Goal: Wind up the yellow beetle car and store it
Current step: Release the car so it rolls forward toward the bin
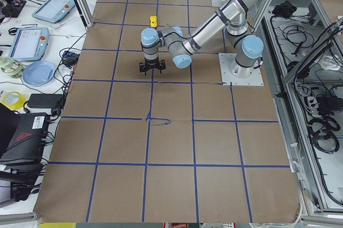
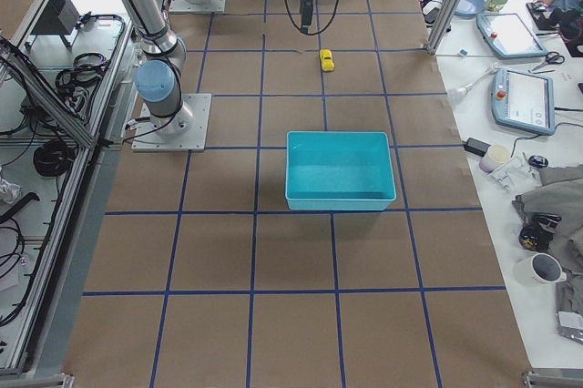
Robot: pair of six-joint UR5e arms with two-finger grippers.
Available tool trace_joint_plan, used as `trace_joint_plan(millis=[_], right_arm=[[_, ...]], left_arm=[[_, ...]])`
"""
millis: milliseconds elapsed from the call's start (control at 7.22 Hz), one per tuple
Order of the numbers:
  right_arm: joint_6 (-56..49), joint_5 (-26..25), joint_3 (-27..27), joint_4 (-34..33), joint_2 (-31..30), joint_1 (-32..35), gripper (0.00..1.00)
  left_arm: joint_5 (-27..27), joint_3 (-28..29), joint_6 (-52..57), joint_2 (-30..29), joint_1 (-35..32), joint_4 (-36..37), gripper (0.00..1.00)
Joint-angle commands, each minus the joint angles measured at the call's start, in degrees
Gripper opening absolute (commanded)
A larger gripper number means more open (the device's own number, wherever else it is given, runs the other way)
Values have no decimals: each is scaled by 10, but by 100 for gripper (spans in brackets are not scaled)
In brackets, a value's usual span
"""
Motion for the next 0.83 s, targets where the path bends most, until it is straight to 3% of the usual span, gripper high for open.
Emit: trace_joint_plan(millis=[0, 416, 554, 693], right_arm=[[-3, 5, 0, -3, 1, 0, 100], [-24, -41, 0, -11, 21, -4, 100], [-24, -43, -1, -22, 27, -5, 100], [-72, -43, 0, -92, 45, -6, 100]], left_arm=[[-4, 35, -223, 42, -71, -89, 95], [-6, 172, -591, 73, -176, -270, 97], [-6, 189, -671, 86, -189, -295, 99], [-5, 191, -769, 100, -200, -298, 100]])
